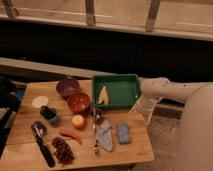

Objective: Wipe red bowl with sponge

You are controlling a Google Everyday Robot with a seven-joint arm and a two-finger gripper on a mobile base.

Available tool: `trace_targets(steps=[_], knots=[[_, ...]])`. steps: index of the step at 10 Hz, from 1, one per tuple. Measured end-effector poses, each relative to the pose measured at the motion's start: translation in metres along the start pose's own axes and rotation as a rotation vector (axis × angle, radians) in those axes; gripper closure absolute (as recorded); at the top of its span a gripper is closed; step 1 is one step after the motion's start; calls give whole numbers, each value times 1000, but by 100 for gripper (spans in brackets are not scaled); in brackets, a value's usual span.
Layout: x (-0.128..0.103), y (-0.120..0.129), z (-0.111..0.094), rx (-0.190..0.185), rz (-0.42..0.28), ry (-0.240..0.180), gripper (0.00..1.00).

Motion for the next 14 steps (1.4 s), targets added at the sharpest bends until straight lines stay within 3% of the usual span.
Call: trace_targets(steps=[2,5,11,14], knots=[[6,1,1,7,-28,16,32],[26,-3,7,7,-88,74,32],[74,-3,10,-27,-235,179,32],[100,4,18,3,-328,193,32]])
